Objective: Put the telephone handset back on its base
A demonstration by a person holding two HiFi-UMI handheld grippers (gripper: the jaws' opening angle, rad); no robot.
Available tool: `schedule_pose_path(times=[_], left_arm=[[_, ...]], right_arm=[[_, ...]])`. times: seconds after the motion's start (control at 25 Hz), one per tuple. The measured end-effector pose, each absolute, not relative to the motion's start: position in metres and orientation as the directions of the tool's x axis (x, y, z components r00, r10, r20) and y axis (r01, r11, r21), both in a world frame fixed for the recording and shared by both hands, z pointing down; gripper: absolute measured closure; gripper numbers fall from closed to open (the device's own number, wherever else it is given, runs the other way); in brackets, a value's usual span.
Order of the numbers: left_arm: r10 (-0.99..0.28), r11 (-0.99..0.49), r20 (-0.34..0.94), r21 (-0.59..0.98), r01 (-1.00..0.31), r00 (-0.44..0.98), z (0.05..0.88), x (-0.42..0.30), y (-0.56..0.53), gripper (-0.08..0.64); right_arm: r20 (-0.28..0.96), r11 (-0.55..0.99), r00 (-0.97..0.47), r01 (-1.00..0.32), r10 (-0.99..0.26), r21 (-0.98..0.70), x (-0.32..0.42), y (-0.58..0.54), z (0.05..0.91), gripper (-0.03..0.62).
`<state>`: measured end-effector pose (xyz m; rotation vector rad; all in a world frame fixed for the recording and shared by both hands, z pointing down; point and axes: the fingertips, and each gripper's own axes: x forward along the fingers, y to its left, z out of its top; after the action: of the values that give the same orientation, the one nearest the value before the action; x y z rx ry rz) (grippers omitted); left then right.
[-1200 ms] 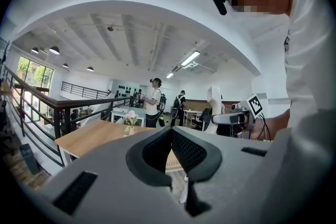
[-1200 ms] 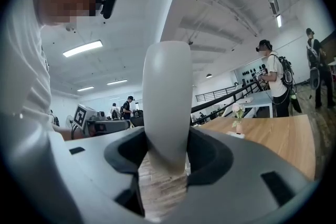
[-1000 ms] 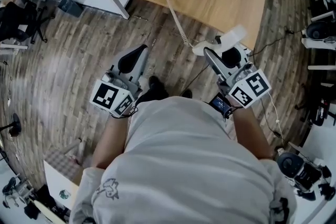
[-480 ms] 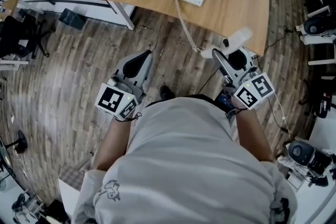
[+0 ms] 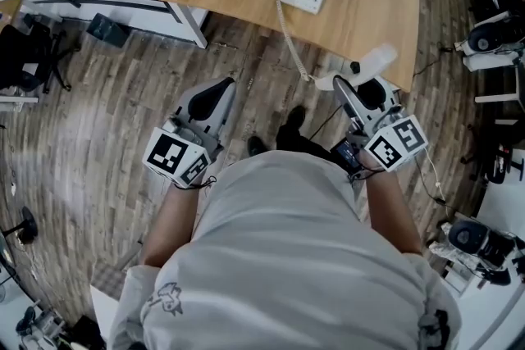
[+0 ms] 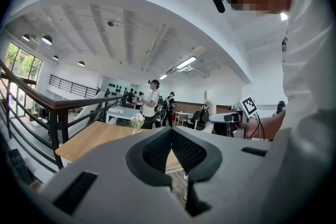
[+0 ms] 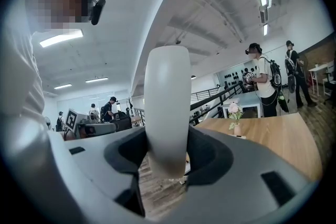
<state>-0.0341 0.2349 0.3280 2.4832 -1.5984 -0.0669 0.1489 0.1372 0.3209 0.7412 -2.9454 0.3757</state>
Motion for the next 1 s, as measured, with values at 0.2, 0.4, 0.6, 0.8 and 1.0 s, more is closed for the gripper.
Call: schedule_pose_path(times=[0.2, 0.4, 0.6, 0.8, 1.0], left_arm=[[-0.905, -0.403, 0.067, 0.179, -0.898, 0.419, 0.329, -0.042, 0.228, 0.554], [-0.908, -0.396, 0.072, 0.171, -0.902, 0.413, 0.329, -0.052, 0.209, 0.554], [-0.911, -0.387, 0.08, 0.162, -0.908, 0.403, 0.33, -0.06, 0.181, 0.554], [-0.913, -0.38, 0.091, 0.168, -0.91, 0.398, 0.336, -0.068, 0.14, 0.554], [-0.915, -0.374, 0.095, 0.167, -0.912, 0.393, 0.335, -0.068, 0.085, 0.554]], right_arm=[[0.138, 0.855, -0.885, -0.466, -0.445, -0.226, 0.136, 0.125, 0.325, 0.368], [0.135, 0.857, -0.891, -0.453, -0.433, -0.245, 0.125, 0.104, 0.331, 0.368], [0.129, 0.856, -0.895, -0.446, -0.426, -0.261, 0.117, 0.073, 0.336, 0.368], [0.134, 0.856, -0.9, -0.436, -0.415, -0.277, 0.108, 0.032, 0.345, 0.368], [0.141, 0.853, -0.904, -0.427, -0.403, -0.3, 0.106, -0.018, 0.349, 0.368]])
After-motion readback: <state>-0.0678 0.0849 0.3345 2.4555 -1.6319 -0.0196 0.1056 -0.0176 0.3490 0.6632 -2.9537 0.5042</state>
